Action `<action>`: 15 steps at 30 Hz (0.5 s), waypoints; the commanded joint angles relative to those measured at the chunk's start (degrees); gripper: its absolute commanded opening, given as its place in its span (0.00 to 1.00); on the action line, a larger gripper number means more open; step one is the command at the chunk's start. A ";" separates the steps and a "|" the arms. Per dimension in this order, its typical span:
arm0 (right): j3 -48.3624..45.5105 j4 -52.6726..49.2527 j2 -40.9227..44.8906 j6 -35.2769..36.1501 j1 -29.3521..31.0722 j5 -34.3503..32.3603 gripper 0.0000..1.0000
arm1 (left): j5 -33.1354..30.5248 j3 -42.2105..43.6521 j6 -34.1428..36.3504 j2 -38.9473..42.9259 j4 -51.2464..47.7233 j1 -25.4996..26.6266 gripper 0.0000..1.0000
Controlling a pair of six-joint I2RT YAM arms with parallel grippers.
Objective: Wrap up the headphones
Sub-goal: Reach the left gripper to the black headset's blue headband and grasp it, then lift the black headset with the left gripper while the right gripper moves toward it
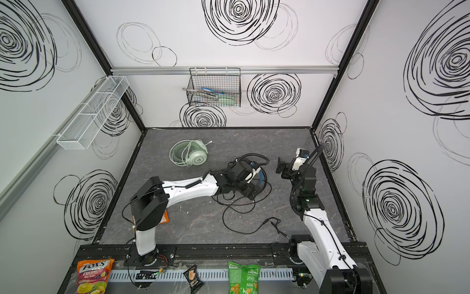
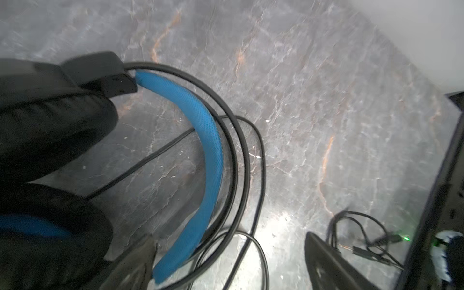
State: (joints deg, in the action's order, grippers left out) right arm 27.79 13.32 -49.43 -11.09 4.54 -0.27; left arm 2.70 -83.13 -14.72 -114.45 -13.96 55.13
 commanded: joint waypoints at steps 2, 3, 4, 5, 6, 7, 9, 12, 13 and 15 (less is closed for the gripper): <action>-2.53 2.02 0.83 -0.99 -0.14 0.14 0.97 | -0.33 -6.97 1.13 -5.41 -2.13 0.50 0.96; -2.88 2.35 0.82 -0.91 -0.14 0.06 0.97 | -0.56 -8.09 1.23 -6.93 -2.50 0.59 0.95; -3.08 2.64 0.78 -0.71 -0.12 0.01 0.97 | -0.84 -9.21 1.48 -8.18 -2.95 0.80 0.94; -3.18 2.68 0.83 -0.51 -0.07 -0.20 0.97 | -1.29 -10.09 1.55 -9.16 -3.39 0.84 0.92; -3.18 2.78 0.82 -0.26 -0.05 -0.41 0.97 | -2.00 -11.20 1.76 -10.47 -3.98 0.85 0.92; -3.05 2.67 0.87 -0.01 0.01 -0.58 0.97 | -2.34 -12.29 2.11 -11.66 -4.68 0.93 0.90; -2.87 2.53 1.00 0.50 0.42 -1.08 0.97 | -3.25 -13.92 2.57 -13.50 -5.68 1.32 0.87; -3.07 2.65 1.15 0.76 0.84 -1.48 0.97 | -4.53 -15.61 2.87 -15.68 -6.26 1.63 0.76; -3.31 2.83 1.22 0.82 1.00 -1.57 0.97 | -4.63 -16.13 2.86 -16.28 -6.42 1.64 0.72; -3.42 2.91 1.27 0.95 1.22 -1.74 0.97 | -5.14 -16.90 2.61 -17.10 -6.61 1.64 0.68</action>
State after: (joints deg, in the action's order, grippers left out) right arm 24.80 14.15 -48.99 -10.48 5.02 -1.67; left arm -0.62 -97.76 -12.88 -129.86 -19.20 56.23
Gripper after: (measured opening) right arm 0.976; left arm 0.696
